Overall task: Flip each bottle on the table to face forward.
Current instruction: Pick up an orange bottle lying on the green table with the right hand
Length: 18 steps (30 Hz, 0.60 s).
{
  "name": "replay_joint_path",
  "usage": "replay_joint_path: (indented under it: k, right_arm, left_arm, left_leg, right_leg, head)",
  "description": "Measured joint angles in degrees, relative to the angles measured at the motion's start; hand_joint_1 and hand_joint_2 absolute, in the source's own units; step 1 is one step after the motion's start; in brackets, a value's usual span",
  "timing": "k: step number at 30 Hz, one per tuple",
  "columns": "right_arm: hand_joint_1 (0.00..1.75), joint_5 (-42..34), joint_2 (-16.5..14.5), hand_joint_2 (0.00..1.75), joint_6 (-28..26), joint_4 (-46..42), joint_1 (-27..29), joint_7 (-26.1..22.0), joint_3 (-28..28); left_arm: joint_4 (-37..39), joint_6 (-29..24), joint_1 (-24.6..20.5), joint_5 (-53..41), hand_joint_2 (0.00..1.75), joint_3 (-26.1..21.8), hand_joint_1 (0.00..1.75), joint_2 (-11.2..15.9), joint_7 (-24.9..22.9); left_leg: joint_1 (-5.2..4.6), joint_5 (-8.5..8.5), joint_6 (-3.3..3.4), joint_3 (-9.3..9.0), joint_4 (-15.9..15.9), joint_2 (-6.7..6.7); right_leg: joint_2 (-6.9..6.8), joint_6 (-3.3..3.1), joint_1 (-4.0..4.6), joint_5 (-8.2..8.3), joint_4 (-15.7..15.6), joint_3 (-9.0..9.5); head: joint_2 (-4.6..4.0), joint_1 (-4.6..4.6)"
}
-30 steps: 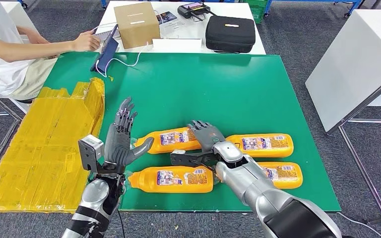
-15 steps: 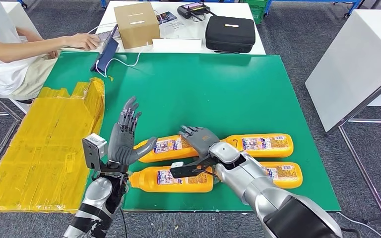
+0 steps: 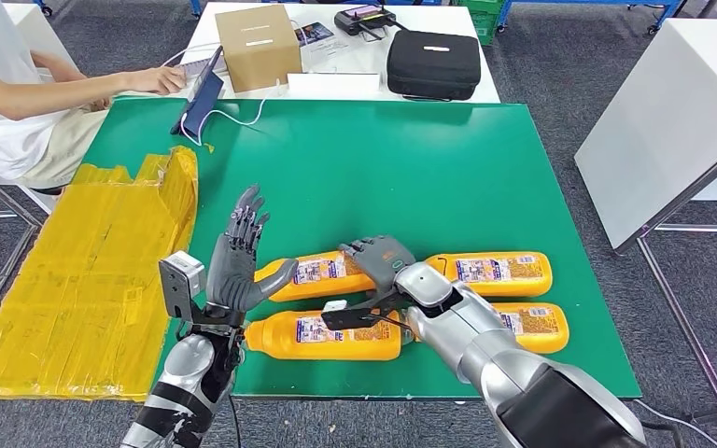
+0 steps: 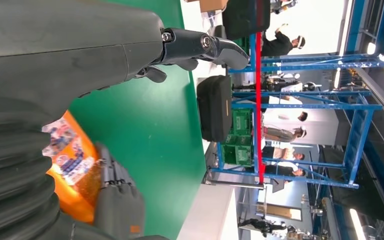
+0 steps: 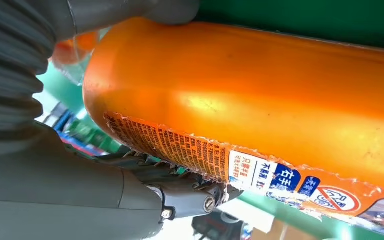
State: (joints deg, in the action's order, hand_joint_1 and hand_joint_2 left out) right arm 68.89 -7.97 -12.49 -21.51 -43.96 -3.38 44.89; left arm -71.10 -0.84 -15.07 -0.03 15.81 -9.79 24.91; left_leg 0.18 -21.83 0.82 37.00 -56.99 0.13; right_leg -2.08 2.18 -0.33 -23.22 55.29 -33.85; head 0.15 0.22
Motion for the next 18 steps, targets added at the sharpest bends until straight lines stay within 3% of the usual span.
replay_joint_path:
  k: [4,8,13,18]
  right_arm:
    - [1.75,-4.1,0.2,1.75,-10.3,-0.4,0.8,1.7,-1.9]
    - [1.75,-10.3,-0.1,1.75,-20.3,-4.1,3.0,-1.2,-8.0]
    - [1.75,-11.3,-0.3,1.75,-21.9,-8.4,4.9,-2.2,-13.5]
    - [1.75,-11.2,-0.3,1.75,-21.9,-9.5,5.6,-2.2,-14.7]
  left_arm:
    - [0.0,-0.9,0.3,-0.5,1.75,0.0,0.0,0.0,-0.2]
    - [-0.3,-1.7,1.2,-1.6,1.75,0.0,0.0,0.0,-0.5]
    - [-0.5,-1.9,1.7,-2.0,1.75,-0.1,0.0,0.0,-0.6]
    - [-0.5,-1.9,1.8,-2.0,1.75,-0.1,0.0,0.0,-0.6]
  left_leg:
    - [-0.01,0.0,0.0,0.02,0.0,0.0]
    - [-0.01,-0.01,0.0,0.04,0.0,0.0]
    - [0.0,-0.02,0.0,0.06,0.0,0.0]
    - [-0.01,-0.01,0.0,0.06,0.0,0.0]
  right_leg:
    - [0.0,0.01,0.0,0.01,0.0,0.0]
    - [0.0,0.01,0.0,0.0,0.0,-0.01]
    - [0.0,0.0,0.01,-0.02,0.0,-0.03]
    - [0.0,0.01,0.01,-0.01,0.0,-0.03]
  head:
    - [0.0,0.01]
    - [0.0,-0.01]
    - [0.0,0.0]
    - [0.0,0.0]
